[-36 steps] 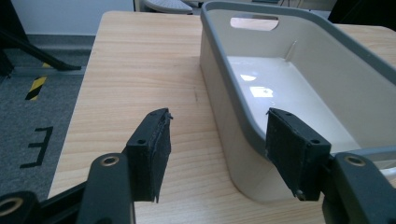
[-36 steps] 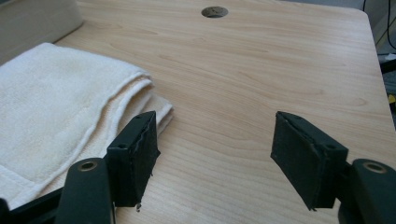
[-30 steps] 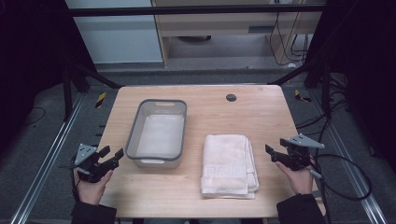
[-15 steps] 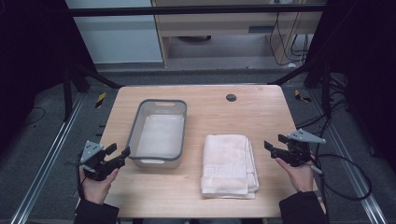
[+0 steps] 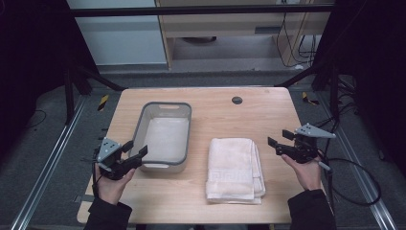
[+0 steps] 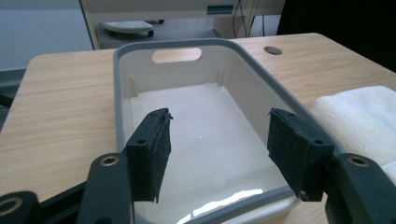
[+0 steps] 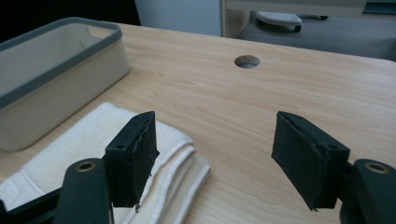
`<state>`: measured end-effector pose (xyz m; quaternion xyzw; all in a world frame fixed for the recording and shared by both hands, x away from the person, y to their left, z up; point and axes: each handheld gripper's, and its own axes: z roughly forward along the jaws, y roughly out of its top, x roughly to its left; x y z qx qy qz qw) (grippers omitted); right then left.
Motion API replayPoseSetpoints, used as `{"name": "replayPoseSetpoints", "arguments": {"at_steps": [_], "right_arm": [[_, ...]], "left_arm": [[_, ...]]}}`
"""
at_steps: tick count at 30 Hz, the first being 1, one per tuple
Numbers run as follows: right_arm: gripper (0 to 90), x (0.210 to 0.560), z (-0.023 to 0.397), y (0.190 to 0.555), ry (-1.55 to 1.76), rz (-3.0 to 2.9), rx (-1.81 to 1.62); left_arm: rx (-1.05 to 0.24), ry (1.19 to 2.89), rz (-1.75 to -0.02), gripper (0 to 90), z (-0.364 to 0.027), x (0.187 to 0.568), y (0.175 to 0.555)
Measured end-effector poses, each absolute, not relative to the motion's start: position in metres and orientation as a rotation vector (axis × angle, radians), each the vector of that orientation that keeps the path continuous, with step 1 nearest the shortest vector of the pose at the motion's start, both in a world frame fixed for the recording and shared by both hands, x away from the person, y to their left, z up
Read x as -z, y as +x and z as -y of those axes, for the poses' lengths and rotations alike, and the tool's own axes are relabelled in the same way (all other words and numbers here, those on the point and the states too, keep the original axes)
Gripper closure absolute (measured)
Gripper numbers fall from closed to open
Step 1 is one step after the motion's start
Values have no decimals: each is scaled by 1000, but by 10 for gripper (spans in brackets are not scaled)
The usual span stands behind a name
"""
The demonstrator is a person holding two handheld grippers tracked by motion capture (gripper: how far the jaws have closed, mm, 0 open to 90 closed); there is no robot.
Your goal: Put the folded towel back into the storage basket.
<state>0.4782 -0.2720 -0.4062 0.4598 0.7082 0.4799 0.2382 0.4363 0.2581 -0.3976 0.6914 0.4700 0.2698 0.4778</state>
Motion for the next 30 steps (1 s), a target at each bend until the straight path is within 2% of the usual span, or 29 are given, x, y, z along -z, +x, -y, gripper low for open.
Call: {"name": "replayPoseSetpoints", "arguments": {"at_steps": [11,30], "right_arm": [[289,395,261,489,1240,-1955,-1347],[259,404,242,504,1227,-2013,-1364]], "left_arm": [[-620,1735,-1073,381,-221,396,440],[-535,1830,-960,375,-153,408,437]]}}
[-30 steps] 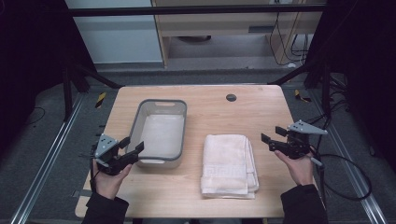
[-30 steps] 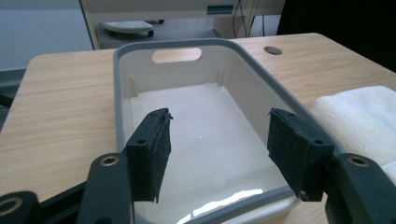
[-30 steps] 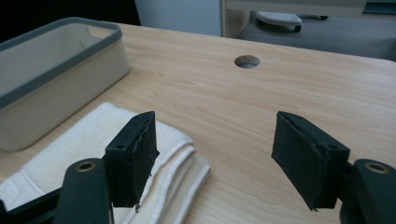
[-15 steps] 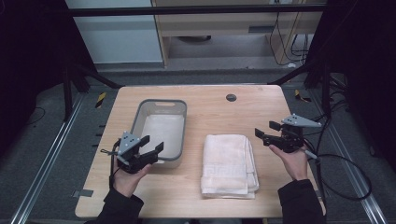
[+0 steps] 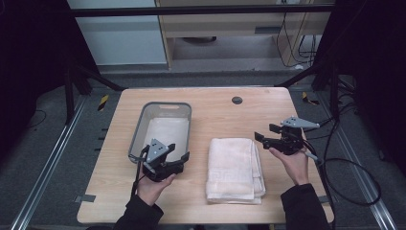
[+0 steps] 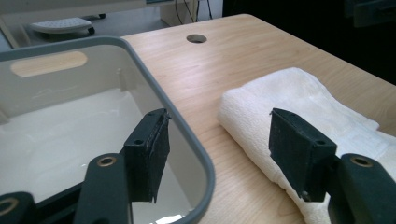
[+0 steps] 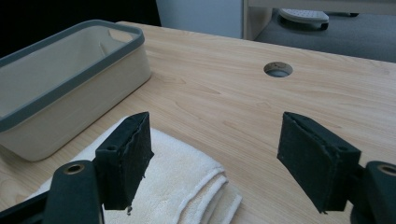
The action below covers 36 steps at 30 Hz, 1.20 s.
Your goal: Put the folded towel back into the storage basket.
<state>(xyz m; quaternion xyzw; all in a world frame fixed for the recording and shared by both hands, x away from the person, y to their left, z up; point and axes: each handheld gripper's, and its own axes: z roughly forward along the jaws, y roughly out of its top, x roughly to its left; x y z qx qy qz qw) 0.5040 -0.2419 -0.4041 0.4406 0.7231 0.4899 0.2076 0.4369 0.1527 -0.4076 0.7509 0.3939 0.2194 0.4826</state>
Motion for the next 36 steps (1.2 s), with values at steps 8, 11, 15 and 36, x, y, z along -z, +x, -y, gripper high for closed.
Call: {"name": "replayPoseSetpoints", "arguments": {"at_steps": [8,11,15,36], "right_arm": [[250,410,235,510,1231,-2046,-1347],[247,412,233,512,1230,-2053,-1338],[239,415,231,514,1235,-2060,-1333],[222,431,223,526,1245,-2097,-1290]], "left_arm": [[-499,1865,-944,371,-136,418,433],[-489,1870,-937,371,-132,421,431],[-476,1887,-930,369,-127,425,430],[-418,1992,-873,353,-91,448,423]]}}
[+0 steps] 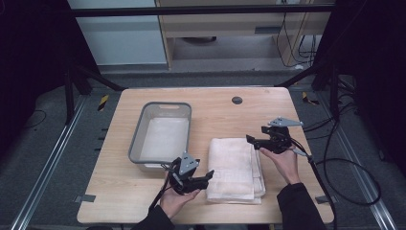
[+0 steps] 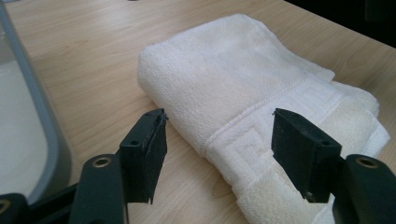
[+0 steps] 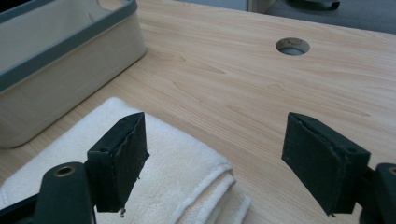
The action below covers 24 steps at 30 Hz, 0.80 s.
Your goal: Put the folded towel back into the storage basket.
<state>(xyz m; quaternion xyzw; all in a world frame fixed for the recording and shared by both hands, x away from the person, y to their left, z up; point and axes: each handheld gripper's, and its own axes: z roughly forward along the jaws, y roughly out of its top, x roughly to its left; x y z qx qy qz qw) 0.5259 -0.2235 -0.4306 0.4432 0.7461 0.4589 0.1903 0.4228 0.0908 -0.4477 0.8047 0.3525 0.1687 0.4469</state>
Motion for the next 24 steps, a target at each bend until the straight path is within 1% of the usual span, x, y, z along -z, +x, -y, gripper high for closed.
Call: {"name": "replayPoseSetpoints", "arguments": {"at_steps": [11,24], "right_arm": [[221,447,228,531,1289,-2119,-1251],[223,469,216,536,1312,-2213,-1181]], "left_arm": [[-383,2046,-885,333,-81,466,423],[-336,2092,-910,309,-74,484,426]]}}
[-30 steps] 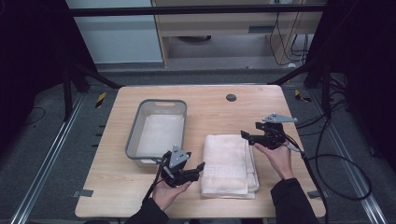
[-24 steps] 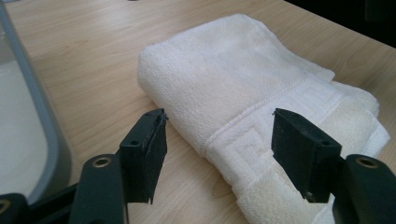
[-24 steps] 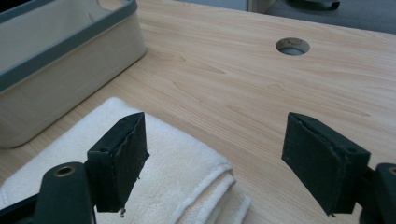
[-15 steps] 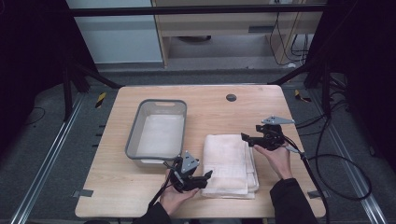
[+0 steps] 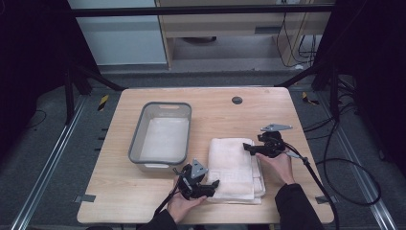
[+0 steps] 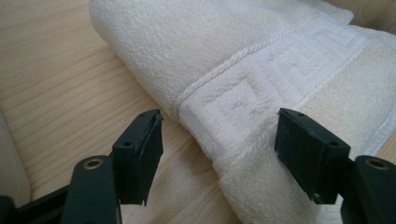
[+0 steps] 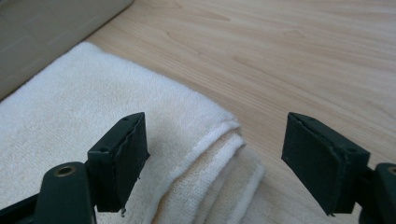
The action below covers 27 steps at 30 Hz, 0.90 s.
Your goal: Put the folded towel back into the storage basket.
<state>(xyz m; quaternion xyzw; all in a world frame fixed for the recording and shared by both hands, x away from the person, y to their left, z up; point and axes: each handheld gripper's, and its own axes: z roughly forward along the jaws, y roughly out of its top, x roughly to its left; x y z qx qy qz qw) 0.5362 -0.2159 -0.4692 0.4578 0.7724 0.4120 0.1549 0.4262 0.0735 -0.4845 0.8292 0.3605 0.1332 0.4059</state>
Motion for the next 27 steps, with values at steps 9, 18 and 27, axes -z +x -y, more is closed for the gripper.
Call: {"name": "replayPoseSetpoints", "arguments": {"at_steps": [9,18,27], "right_arm": [[228,483,212,539,1337,-2257,-1138],[238,492,211,540,1422,-2282,-1117],[374,495,211,540,1512,-2306,-1154]], "left_arm": [[-304,2110,-923,298,-71,492,430],[-260,2131,-956,312,-69,496,433],[-199,2132,-971,369,-66,498,436]]}}
